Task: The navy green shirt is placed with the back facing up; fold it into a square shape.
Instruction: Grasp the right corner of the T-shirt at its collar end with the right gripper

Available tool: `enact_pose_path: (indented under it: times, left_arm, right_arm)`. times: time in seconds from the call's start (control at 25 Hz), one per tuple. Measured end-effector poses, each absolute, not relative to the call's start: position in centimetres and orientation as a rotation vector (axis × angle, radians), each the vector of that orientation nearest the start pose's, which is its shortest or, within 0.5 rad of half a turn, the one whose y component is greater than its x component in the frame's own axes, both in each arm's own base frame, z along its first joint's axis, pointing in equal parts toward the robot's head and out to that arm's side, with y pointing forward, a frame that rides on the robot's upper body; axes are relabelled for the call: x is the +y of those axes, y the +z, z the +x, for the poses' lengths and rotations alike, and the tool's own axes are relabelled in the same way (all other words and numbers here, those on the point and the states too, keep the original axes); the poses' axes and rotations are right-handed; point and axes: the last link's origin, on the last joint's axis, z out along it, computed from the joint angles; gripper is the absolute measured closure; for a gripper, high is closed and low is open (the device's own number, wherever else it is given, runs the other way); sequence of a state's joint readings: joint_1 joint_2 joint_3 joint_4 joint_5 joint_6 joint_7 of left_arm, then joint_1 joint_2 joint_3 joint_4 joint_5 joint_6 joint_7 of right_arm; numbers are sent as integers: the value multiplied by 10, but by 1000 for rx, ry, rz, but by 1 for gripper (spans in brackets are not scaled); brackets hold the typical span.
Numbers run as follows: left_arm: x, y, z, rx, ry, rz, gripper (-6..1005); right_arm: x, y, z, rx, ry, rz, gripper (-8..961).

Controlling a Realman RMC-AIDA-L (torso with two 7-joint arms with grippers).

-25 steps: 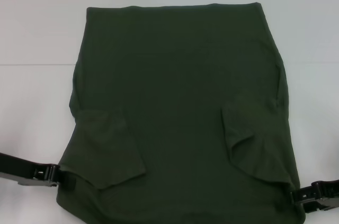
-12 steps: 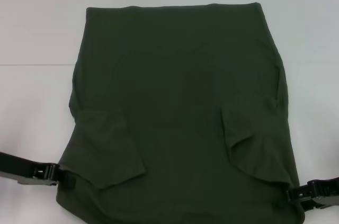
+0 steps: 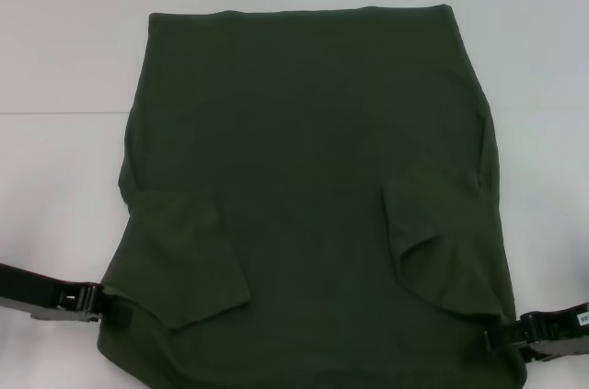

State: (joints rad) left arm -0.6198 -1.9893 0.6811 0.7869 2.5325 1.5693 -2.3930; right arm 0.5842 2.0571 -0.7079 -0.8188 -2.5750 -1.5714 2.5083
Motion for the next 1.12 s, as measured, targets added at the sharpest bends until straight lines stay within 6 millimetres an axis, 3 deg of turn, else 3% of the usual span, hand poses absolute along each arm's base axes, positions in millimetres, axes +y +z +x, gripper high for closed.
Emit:
enact_pose_path:
  times: [0.52,1.12]
  left_arm:
    - [345,42,-302,-1769,-25,-2325,971]
    - [345,42,-301,-1769,-27,-2324,972]
  right_arm:
    - [329,1,289,1927,-33,-2307,91]
    - [331,1,288,1875,-64,-2330,195]
